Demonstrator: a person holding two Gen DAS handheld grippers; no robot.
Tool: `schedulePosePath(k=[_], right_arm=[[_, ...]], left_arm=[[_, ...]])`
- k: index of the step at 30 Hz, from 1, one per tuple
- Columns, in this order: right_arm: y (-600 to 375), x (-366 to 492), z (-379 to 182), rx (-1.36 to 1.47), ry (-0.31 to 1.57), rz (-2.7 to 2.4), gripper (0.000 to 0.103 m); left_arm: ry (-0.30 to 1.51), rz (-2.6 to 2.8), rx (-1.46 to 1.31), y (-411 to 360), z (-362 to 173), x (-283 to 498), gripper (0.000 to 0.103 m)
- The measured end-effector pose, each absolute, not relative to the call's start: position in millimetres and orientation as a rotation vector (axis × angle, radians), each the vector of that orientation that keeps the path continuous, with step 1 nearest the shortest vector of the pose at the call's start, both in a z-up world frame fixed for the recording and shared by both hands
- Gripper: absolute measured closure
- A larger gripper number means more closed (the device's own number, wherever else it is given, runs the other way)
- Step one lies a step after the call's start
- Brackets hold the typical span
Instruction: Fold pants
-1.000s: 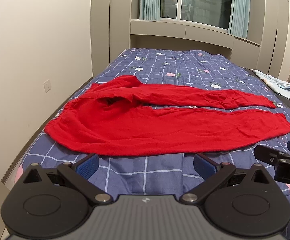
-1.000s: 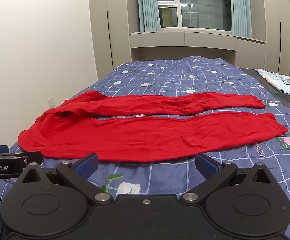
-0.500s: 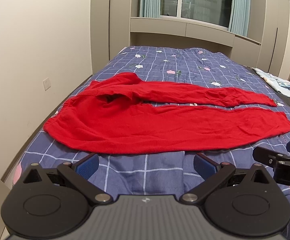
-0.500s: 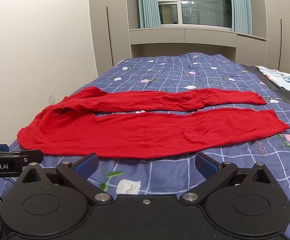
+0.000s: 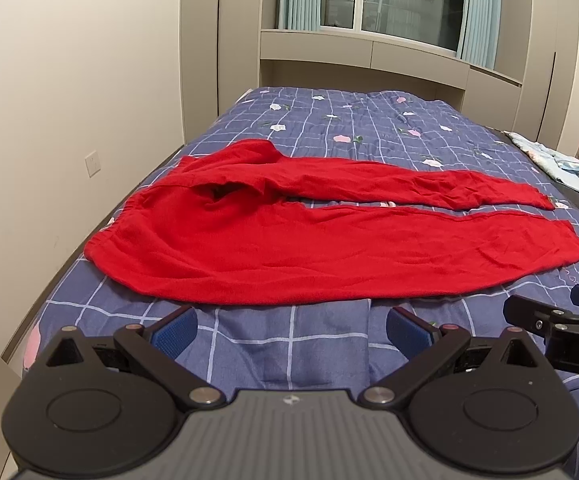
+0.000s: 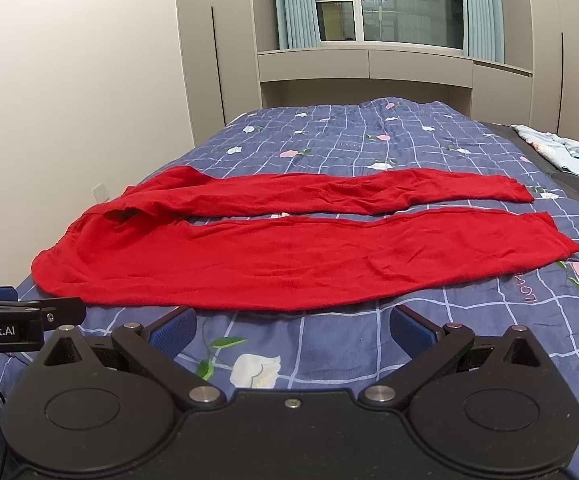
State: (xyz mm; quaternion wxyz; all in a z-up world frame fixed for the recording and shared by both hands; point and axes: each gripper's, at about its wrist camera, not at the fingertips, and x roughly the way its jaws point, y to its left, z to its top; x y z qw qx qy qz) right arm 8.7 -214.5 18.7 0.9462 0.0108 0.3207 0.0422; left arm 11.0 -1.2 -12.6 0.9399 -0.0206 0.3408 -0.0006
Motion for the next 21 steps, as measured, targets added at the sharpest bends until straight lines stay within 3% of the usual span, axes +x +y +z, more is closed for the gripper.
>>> schedulePosePath(k=[21], right_arm=[[-212,23,10,0.023,0.697,0.088,0.0]], left_arm=[[0.746,0.009,-0.03,1,-20,28,0.0]])
